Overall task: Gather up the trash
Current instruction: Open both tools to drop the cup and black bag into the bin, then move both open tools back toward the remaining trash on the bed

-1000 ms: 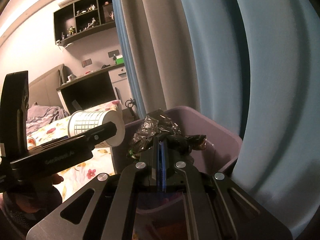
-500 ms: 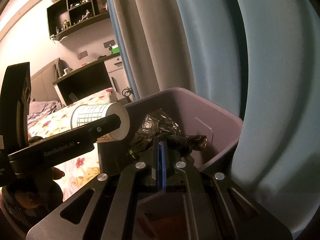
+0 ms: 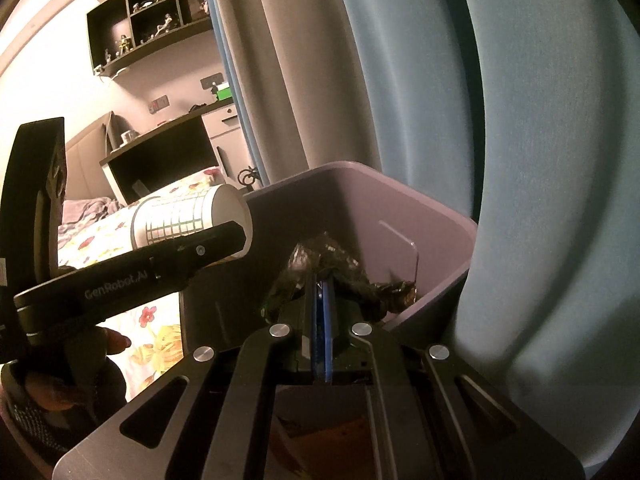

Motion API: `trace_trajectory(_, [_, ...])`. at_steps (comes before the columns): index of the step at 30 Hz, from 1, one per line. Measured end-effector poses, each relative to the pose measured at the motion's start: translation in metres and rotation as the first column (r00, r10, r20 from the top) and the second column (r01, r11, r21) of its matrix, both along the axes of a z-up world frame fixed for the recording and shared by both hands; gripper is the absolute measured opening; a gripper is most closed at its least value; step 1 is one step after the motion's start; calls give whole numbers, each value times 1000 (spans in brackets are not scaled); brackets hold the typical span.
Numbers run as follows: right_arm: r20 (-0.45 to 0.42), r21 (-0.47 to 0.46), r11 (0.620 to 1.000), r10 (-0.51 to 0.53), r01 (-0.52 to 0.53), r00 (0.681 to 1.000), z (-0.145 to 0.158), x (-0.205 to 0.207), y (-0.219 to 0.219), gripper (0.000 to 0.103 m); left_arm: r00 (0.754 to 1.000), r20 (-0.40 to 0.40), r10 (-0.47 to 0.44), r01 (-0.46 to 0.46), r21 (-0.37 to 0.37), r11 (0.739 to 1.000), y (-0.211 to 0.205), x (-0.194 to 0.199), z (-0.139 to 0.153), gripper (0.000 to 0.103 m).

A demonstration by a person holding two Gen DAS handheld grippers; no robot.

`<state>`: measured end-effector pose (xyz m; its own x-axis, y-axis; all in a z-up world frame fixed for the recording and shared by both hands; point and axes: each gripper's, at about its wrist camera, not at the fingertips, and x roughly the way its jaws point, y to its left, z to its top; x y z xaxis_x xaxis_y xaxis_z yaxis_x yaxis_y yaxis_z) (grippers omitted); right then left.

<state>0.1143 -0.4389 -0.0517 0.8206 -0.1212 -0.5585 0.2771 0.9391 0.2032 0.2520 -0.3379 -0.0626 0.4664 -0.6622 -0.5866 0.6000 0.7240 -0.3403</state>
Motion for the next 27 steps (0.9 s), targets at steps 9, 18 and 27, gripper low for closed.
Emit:
trace_trajectory(9, [1, -18, 1000, -16, 16, 1000, 2, -2, 0, 31, 998, -65, 23, -28, -73, 997, 14, 7, -2, 89])
trace_trajectory(18, [49, -45, 998, -50, 53, 998, 13, -17, 4, 69, 997, -32, 75, -77, -86, 993, 40, -6, 12, 94])
trace_trajectory(27, [148, -94, 993, -60, 75, 987, 35, -44, 27, 87, 966, 68, 250, -248, -28, 968, 111, -39, 31, 94])
